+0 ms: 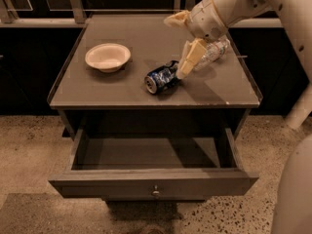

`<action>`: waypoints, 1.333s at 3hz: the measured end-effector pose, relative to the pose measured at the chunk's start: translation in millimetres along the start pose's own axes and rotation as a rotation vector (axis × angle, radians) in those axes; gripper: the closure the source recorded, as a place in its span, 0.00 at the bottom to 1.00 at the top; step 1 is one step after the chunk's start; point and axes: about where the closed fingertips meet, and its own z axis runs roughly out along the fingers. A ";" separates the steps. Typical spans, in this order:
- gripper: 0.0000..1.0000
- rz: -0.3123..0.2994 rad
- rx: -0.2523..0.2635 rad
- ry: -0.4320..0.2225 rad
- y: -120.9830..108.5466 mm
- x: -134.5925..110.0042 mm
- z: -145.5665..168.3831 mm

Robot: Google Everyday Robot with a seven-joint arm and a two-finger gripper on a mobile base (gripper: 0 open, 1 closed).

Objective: Place pepsi can into top drawer

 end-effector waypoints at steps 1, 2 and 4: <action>0.00 -0.006 -0.090 -0.076 10.6 -11.1 30.5; 0.00 0.003 -0.146 -0.122 21.8 -15.5 49.5; 0.00 0.040 -0.200 -0.100 49.0 2.6 57.8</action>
Offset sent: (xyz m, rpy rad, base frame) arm -0.0318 0.0565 -0.0434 0.0988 0.1724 0.1897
